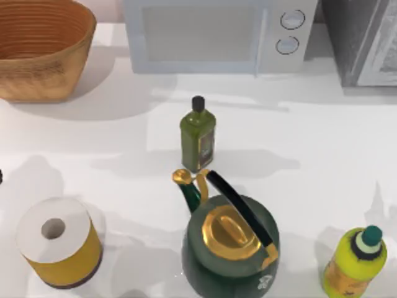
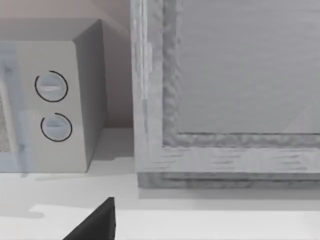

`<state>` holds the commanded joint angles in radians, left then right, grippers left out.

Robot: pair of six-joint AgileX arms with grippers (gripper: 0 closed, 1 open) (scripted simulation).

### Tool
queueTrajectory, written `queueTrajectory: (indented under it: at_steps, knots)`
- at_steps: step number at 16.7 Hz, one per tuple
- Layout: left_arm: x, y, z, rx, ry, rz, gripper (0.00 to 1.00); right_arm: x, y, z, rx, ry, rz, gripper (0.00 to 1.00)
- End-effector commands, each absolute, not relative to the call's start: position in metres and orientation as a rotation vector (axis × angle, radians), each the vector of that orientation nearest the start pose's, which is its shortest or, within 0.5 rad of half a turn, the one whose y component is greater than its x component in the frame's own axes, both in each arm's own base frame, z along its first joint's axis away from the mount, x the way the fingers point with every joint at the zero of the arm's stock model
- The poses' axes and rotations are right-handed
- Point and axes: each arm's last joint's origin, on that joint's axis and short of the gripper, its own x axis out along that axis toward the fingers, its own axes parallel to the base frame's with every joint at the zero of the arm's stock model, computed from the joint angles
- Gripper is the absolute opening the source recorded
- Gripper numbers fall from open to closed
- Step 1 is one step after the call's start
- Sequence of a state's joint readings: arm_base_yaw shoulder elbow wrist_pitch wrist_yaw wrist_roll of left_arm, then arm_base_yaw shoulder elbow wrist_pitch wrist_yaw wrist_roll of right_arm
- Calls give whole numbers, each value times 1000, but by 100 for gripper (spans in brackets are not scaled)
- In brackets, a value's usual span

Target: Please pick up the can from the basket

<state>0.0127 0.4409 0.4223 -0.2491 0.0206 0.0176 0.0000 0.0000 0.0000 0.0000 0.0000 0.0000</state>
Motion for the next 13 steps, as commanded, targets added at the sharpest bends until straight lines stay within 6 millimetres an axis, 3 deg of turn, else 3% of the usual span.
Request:
queueTrajectory:
  at_steps: [3,6,13]
  knots:
    - [110,-1,196,7,141,-5,0,106,-1,160,0,0,0,100]
    - [106,-1,169,2,42,-1,0,106,-1,160,0,0,0,100]
    - [106,-1,160,2,6,2,0,106,-1,160,0,0,0,100]
